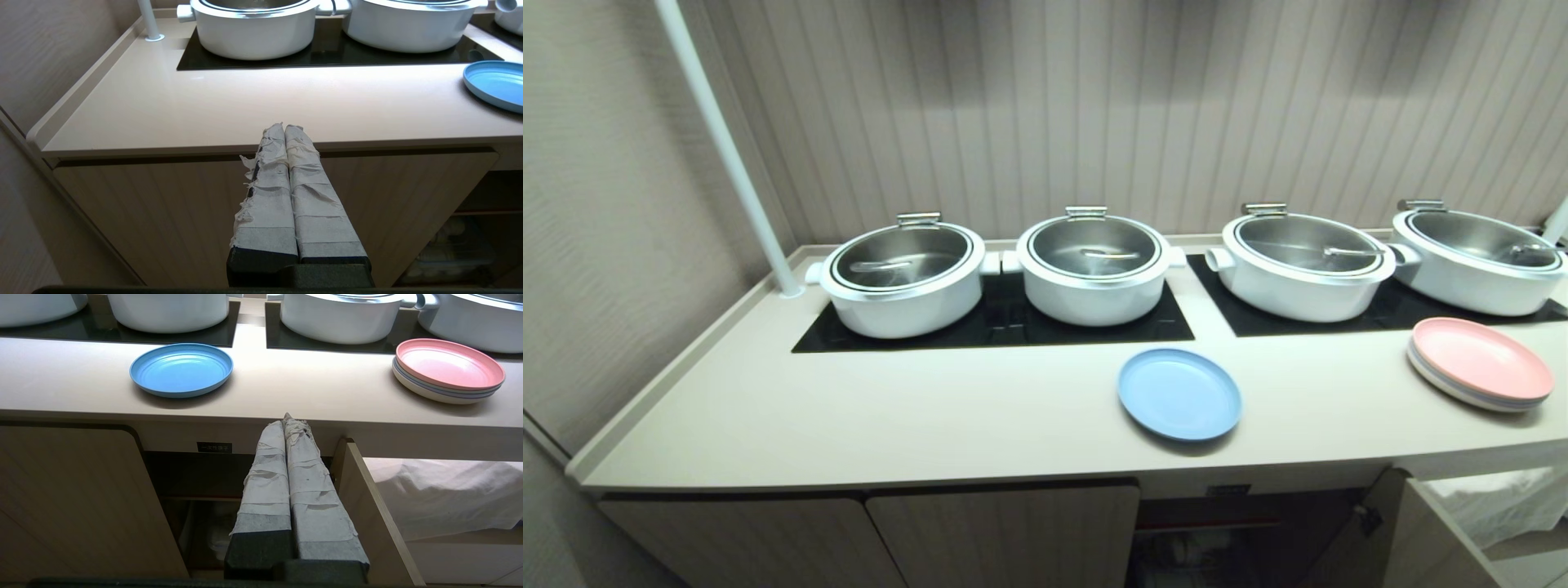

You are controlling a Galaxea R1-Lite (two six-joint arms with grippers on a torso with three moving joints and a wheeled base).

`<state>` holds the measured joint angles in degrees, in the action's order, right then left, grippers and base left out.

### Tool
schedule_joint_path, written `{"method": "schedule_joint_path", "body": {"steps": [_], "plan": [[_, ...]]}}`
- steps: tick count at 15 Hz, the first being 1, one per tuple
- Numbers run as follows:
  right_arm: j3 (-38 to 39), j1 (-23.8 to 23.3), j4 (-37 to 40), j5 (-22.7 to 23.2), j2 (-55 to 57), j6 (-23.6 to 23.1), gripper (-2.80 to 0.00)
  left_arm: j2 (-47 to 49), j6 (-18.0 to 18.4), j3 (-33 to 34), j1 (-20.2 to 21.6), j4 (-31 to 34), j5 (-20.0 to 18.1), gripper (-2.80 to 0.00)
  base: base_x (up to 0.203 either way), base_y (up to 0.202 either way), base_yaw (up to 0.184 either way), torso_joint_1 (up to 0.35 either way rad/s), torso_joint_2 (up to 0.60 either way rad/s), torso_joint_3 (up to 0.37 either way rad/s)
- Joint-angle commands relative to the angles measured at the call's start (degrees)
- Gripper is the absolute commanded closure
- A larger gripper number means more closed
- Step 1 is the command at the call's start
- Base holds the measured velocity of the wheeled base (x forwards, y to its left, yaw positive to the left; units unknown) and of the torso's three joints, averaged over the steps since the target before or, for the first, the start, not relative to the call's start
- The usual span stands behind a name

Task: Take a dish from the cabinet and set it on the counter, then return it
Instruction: Pick up the plate from the table

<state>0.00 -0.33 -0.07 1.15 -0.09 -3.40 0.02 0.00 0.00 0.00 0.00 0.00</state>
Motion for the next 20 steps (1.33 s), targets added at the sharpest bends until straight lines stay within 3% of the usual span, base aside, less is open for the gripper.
{"method": "schedule_joint_path", "body": {"steps": [1, 6, 9, 20], "plan": [[-0.07, -0.02, -0.01, 0.04, 0.09, 0.0, 0.0, -0.02, 0.0, 0.0, 0.0, 0.0, 0.01, 0.0, 0.0, 0.0, 0.0, 0.0, 0.0, 0.0], [-0.09, -0.02, 0.07, -0.27, 0.09, -0.64, 0.0, -0.02, 0.0, 0.0, 0.0, 0.0, 0.0, 0.0, 0.0, 0.0, 0.0, 0.0, 0.0, 0.0], [0.0, -0.02, 0.07, -0.18, 0.09, -4.07, 0.0, -0.02, 0.0, 0.0, 0.0, 0.0, 0.0, 0.0, 0.0, 0.0, 0.0, 0.0, 0.0, 0.0], [0.0, -0.02, 0.07, -0.18, 0.09, -3.98, 0.0, -0.02, 0.0, 0.0, 0.0, 0.0, 0.09, 0.0, 0.0, 0.0, 0.0, 0.0, 0.0, 0.0]]}}
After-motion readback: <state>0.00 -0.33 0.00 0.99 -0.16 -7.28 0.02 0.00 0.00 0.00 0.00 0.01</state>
